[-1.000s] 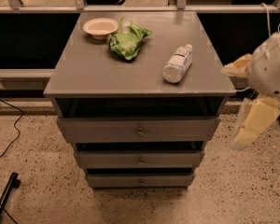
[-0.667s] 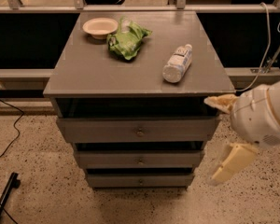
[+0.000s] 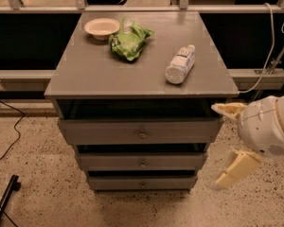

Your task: Open bottom drawer

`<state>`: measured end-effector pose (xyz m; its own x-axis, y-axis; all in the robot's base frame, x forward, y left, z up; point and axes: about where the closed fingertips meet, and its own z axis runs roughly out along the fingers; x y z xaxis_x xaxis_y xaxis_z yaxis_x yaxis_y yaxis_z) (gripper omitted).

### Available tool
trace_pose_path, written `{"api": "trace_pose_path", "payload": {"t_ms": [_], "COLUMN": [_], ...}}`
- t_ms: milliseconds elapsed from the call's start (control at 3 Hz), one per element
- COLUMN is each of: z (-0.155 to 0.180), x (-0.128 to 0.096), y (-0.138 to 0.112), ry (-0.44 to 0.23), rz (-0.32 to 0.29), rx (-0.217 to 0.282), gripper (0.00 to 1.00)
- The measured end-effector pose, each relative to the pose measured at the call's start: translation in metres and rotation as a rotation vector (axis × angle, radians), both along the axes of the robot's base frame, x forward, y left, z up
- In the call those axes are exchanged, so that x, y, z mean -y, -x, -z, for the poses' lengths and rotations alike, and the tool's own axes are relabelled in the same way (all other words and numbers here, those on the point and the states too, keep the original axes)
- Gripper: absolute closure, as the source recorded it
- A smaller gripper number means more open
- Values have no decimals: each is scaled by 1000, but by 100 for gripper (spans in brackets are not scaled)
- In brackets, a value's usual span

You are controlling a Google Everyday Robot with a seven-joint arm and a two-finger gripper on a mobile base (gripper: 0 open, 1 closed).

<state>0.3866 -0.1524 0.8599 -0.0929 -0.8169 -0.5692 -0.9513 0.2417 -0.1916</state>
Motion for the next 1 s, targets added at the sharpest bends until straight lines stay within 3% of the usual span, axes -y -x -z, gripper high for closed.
{"api": "trace_pose_path", "payload": {"t_ms": [333,667,1000], "z": [43,121,185], "x": [-5,-10,-8], "y": [0,12,12], "ry": [-120,-241,-310], "rz": [20,57,30], "rx": [4,25,74], "gripper": [0,0,0]}}
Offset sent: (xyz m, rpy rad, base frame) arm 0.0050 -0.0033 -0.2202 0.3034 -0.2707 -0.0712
